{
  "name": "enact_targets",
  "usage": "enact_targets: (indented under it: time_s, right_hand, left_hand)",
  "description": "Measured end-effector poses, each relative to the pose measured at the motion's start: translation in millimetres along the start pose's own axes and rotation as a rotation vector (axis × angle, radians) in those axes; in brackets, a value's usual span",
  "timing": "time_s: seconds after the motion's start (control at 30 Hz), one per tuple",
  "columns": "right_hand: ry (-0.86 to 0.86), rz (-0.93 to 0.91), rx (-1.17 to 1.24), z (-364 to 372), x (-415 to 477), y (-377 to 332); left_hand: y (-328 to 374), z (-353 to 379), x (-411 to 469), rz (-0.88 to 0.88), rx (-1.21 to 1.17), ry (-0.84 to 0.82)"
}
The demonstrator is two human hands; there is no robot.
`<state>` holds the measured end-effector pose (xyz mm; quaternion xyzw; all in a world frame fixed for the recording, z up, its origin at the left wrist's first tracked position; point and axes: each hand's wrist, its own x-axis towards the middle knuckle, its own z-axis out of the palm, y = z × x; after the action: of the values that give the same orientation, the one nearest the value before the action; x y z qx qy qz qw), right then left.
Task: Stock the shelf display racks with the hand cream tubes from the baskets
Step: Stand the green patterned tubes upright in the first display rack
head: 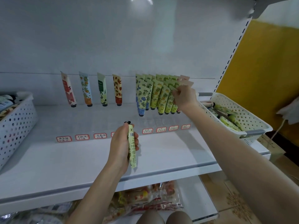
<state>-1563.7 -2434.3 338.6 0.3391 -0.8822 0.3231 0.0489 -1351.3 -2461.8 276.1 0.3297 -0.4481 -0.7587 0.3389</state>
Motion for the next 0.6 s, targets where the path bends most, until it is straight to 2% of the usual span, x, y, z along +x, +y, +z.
enact_targets:
  time_s: [0.6]
  right_hand:
    - [-0.074,-0.043,-0.036,-3.4,8.6,-4.5]
  left_hand:
    - [-1.6,-0.8,1.4,-0.005,-0.016,-0.005]
